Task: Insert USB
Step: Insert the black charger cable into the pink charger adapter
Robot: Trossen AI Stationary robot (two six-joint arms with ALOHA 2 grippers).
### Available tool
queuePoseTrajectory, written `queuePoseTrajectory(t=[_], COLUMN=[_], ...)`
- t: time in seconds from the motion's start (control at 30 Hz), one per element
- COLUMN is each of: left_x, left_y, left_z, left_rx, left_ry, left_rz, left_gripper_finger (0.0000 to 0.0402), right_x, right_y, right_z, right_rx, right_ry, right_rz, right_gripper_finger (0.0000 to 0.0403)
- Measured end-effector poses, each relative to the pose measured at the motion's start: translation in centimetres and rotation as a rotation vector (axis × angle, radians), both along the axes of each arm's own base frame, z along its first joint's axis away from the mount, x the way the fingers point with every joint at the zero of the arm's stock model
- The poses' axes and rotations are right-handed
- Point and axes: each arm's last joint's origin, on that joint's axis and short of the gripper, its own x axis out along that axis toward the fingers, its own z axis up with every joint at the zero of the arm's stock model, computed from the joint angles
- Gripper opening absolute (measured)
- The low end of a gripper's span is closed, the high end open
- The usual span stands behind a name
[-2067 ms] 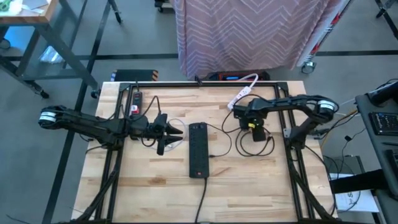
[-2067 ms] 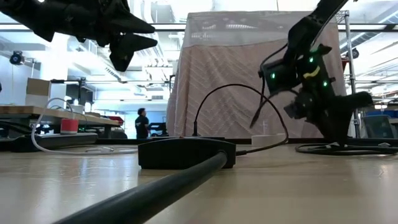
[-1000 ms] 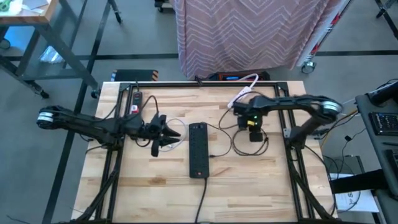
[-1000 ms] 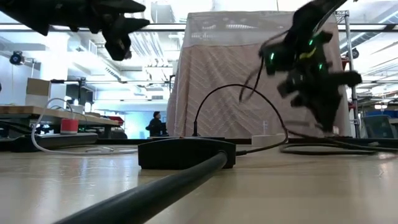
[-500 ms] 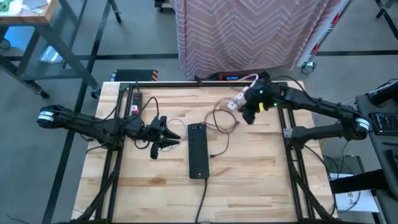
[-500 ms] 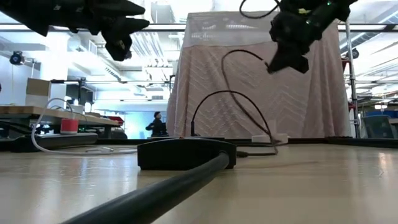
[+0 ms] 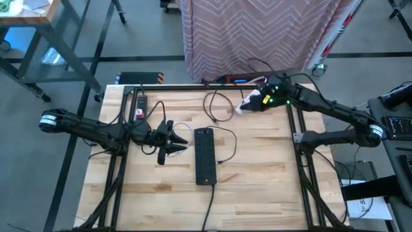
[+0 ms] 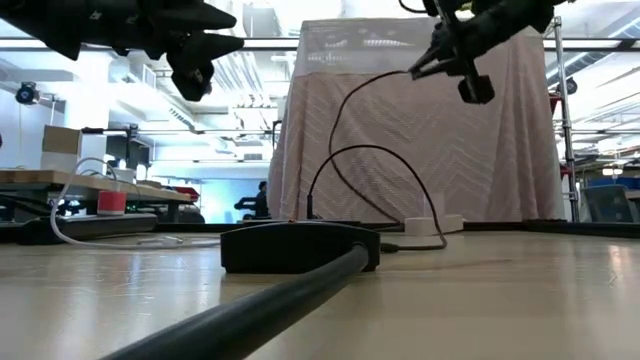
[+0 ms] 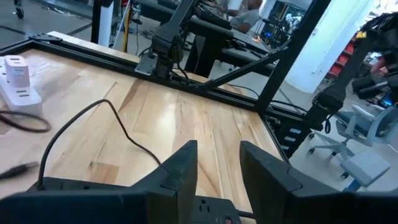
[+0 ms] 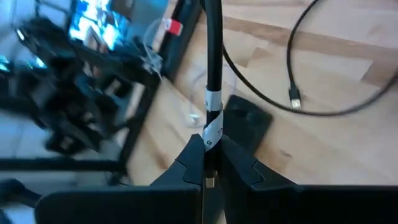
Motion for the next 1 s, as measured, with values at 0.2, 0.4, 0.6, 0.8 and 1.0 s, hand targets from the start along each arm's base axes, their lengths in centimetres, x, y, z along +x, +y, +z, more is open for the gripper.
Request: queuePoseTrajectory(t=[0.2,0.4,0.6,0.8,1.0], left_x=[0.0,0.0,0.0,0.0,0.0], left_y=[0.0,0.0,0.0,0.0,0.0], left_z=[0.0,0.0,0.0,0.0,0.0], left_rx=[0.000,-0.002,-0.022,-0.028,-0.010], left_ry=[0.000,0.001,0.005,0.005,0.003], left_rz=[0.000,0.000,-0.006,-0.006,-0.008], left_gripper_finger=[0.0094,0.0091,0.0099,0.0107,0.0104], right_x=[0.0,-0.4,-0.6,-0.9,-0.3], right_y=[0.0,0.2,0.3,-0.3,-1.5], right_z=[2.4,5.2,5.9,4.1,-0.8], right_rx=[0.088,0.067,-0.139,-0.405,-0.672], right_ry=[-0.076,-0.121,-0.052,0.135,0.305], right_rz=[-0.031,-0.018,0.057,0.009,-0.073], right_gripper_finger=[0.0007,0.0007,0.0007,0.0007,0.0007])
